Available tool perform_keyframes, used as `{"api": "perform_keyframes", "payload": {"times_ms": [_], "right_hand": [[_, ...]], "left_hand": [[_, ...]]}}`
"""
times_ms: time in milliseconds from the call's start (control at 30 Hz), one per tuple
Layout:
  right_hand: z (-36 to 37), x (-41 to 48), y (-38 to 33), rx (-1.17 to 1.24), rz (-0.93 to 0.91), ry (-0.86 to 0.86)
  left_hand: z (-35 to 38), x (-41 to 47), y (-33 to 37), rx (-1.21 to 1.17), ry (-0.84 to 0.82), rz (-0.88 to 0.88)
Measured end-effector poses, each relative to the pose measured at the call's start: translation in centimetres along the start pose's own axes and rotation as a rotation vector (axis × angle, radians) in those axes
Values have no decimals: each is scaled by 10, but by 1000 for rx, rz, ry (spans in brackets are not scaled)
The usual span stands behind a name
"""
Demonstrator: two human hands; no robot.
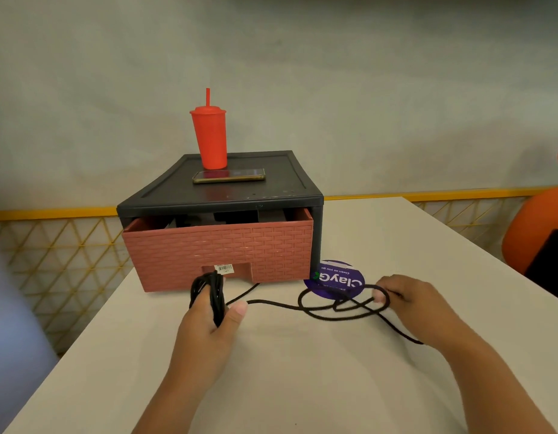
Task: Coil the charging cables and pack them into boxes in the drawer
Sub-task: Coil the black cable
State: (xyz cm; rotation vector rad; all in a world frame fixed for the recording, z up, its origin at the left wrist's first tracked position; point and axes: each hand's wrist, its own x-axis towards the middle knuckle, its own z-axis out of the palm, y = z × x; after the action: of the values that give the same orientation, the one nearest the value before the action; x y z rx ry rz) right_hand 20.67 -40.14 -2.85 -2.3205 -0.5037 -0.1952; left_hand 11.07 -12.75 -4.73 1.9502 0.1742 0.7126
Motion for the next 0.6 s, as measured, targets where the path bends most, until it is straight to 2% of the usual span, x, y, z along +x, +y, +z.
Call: {"api": "perform_keyframes", "payload": {"times_ms": [67,133,233,333,500,600], "right_hand": [[13,-1,-12,89,-129,-110],[28,-2,-27,280,-201,-218],[43,-9,-46,607,-166,-351],[56,-14,-56,760,-138,-501],[60,-11,-56,967,-69,-511],[56,-10,-48,1000,-82,-537]], "left_hand": [[8,-3,3,5,-42,4],[17,-6,3,15,-60,5],[26,-10,3,-3,-29,-17],[32,-12,2,30,35,-38],[31,-11,4,120,113,-77],[27,-8,3,198,136,-80]]}}
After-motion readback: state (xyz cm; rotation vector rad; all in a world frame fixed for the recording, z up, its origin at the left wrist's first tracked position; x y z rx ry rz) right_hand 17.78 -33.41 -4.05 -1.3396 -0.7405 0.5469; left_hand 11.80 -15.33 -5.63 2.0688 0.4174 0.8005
